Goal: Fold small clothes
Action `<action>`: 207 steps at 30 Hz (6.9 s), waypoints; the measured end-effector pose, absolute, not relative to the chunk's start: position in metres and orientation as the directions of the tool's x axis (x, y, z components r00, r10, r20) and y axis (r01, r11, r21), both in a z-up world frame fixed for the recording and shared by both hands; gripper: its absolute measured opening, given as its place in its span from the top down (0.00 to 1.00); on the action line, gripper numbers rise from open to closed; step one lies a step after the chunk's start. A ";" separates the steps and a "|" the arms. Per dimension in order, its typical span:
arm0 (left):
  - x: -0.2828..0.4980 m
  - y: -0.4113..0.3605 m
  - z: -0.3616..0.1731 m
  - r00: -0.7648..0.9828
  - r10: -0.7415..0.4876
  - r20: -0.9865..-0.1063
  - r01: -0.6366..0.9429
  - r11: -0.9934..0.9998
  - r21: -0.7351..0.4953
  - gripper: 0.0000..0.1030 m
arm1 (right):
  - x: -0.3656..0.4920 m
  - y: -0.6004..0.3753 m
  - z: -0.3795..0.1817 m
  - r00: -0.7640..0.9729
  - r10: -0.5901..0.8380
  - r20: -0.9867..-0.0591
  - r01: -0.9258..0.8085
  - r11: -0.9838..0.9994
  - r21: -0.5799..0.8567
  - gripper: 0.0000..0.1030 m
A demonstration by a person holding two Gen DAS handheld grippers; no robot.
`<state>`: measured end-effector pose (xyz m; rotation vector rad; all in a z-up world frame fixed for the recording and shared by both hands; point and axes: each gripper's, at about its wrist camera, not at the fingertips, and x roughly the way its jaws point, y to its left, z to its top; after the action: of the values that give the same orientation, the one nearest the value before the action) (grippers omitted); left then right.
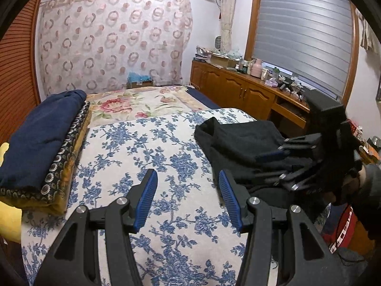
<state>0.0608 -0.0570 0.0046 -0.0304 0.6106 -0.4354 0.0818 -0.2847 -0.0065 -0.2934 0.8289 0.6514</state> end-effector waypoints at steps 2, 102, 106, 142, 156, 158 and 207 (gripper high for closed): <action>0.061 -0.051 0.004 0.735 -0.400 -0.547 0.377 0.912 -0.161 0.49 | 0.088 -0.269 -0.015 0.458 0.429 -0.778 -0.668 0.744 0.017 0.51; 0.041 -0.160 -0.033 0.550 -0.518 -0.655 0.582 0.800 -0.144 0.48 | -0.029 -0.447 0.020 0.522 0.066 -0.851 -0.362 0.920 -0.151 0.81; 0.040 -0.167 -0.036 0.535 -0.519 -0.666 0.593 0.793 -0.141 0.48 | -0.032 -0.451 0.043 0.598 0.076 -0.797 -0.327 0.932 -0.156 0.59; 0.020 -0.172 -0.049 0.455 -0.533 -0.713 0.611 0.770 -0.185 0.48 | -0.014 -0.465 -0.008 0.617 -0.002 -0.787 -0.199 0.967 -0.158 0.59; 0.017 -0.185 -0.060 0.402 -0.529 -0.748 0.620 0.758 -0.203 0.48 | -0.012 -0.490 -0.039 0.571 0.102 -0.814 -0.183 0.983 -0.005 0.56; 0.017 -0.185 -0.062 0.395 -0.529 -0.751 0.621 0.757 -0.206 0.48 | -0.015 -0.488 -0.039 0.575 0.104 -0.812 -0.198 0.980 -0.015 0.64; 0.215 -0.161 -0.008 0.473 -0.551 -0.688 0.563 0.789 -0.244 0.51 | 0.153 -0.502 0.042 0.751 0.204 -0.629 -0.254 0.967 0.011 0.46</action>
<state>0.2151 -0.1607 -0.0081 0.0167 0.8349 -0.6815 0.1531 -0.5020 0.0420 -0.0764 0.6774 0.2503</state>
